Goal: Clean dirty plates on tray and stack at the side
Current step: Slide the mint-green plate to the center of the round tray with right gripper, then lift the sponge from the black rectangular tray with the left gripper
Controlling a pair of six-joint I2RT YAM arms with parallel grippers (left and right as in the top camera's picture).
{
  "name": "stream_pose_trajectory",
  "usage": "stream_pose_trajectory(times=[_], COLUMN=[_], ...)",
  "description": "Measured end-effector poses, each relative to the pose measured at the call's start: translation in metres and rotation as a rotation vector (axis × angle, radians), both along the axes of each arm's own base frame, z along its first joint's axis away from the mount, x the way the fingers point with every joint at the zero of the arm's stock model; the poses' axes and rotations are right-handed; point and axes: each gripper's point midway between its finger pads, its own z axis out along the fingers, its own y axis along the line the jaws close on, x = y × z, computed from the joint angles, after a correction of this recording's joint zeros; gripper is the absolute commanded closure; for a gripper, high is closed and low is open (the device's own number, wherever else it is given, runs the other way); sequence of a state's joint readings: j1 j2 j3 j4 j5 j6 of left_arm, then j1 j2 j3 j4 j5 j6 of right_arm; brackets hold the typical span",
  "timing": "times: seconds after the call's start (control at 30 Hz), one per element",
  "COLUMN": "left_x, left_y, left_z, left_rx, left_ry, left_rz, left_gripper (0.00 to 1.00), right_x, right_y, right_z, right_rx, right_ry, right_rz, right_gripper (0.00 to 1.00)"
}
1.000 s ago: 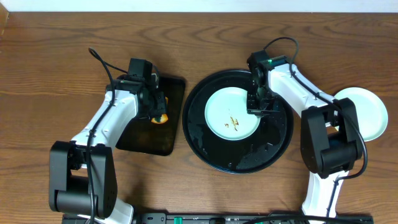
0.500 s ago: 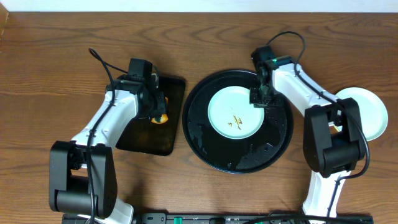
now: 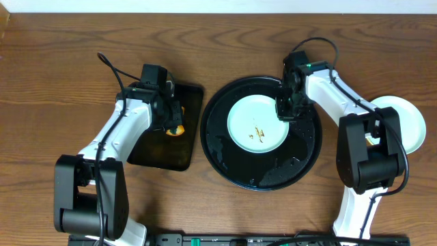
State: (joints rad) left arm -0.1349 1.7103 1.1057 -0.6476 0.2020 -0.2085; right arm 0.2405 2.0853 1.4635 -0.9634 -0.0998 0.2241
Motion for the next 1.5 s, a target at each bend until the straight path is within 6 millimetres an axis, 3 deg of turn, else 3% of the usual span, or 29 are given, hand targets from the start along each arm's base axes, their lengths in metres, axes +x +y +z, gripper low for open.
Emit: stream_pose_trajectory(times=[0.53,0.83,0.97,1.17,1.37,1.5], left_x=[0.001,0.028,0.028,0.014,0.011,0.012], left_y=[0.000,0.008,0.010,0.012,-0.005,-0.001], left_z=[0.000,0.005,-0.007,-0.044,-0.042,-0.043], left_rx=[-0.001,0.049,0.068,0.085,-0.020,0.005], left_ry=[-0.004,-0.118,-0.090,0.030,0.041,0.042], left_rz=[0.000,0.019,0.022,0.017,-0.057,-0.034], left_gripper=[0.91,0.91,0.91,0.92,0.92,0.92], right_x=[-0.005,-0.005,-0.005,-0.005,-0.005,-0.005], right_y=[0.003,0.003,0.003,0.003,0.002,0.002], right_z=[-0.001,-0.001,-0.001,-0.001,-0.001,-0.001], right_rx=[0.036,0.036,0.036,0.037,0.037,0.037], right_ry=[-0.047,-0.048,-0.048,-0.048,-0.048,-0.046], right_rz=[0.007,0.008,0.008,0.007,0.007,0.007], right_gripper=[0.99,0.99,0.99,0.99,0.99,0.99])
